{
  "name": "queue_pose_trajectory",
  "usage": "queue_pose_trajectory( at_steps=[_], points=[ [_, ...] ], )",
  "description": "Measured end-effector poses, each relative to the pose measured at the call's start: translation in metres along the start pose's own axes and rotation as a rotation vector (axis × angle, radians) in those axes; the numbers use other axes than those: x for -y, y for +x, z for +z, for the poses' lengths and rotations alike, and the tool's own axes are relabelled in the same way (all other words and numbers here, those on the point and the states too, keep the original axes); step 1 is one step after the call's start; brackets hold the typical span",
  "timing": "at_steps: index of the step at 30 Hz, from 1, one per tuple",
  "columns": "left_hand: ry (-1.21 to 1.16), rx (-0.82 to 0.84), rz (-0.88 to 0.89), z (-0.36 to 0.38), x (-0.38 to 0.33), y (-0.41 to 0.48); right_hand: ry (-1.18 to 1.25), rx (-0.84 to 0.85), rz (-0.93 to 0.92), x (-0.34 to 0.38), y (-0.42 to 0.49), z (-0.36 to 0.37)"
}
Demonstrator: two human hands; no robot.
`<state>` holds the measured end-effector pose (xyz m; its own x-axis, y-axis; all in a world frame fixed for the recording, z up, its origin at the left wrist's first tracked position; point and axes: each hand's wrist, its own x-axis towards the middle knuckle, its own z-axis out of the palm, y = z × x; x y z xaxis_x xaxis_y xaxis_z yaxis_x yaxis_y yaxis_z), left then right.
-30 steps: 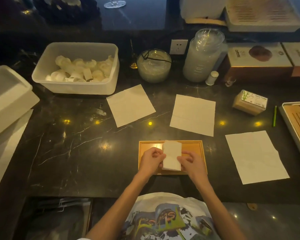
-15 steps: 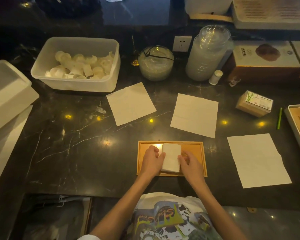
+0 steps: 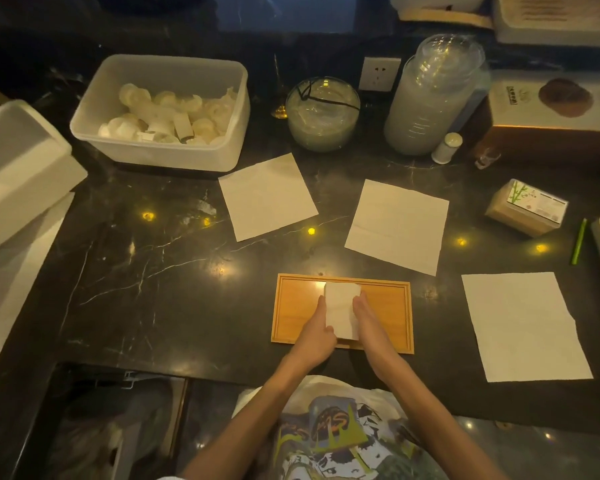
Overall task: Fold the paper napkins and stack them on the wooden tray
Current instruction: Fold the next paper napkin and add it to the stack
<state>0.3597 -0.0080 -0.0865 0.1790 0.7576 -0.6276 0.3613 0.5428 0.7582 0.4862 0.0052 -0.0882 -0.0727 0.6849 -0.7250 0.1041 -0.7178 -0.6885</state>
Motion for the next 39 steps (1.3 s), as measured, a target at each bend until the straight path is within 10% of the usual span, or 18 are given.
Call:
queue_pose_trajectory(
  at_steps=[5,16,27,29,33,39],
  points=[
    [-0.004,-0.040,-0.041,-0.015,-0.004,0.005,-0.058,-0.078,-0.026,0.007,0.001,-0.006],
    [0.146,-0.894,-0.219,-0.203,-0.039,0.081,-0.534,-0.278,-0.418,0.165,0.104,0.048],
    [0.337,-0.629,-0.525,-0.229,-0.026,0.142,-1.041,-0.421,-0.156,0.189,0.192,0.112],
    [0.115,-0.561,-0.453,-0.242,-0.033,0.139,-0.927,-0.347,-0.132,0.194,0.190,0.104],
    [-1.159,-0.437,0.003,-0.246,-0.039,0.096,-0.314,-0.146,-0.087,0.196,0.143,0.075],
    [-1.139,-0.050,-0.099,-0.149,-0.038,0.043,0.043,-0.066,-0.060,0.120,0.033,0.050]
  ],
)
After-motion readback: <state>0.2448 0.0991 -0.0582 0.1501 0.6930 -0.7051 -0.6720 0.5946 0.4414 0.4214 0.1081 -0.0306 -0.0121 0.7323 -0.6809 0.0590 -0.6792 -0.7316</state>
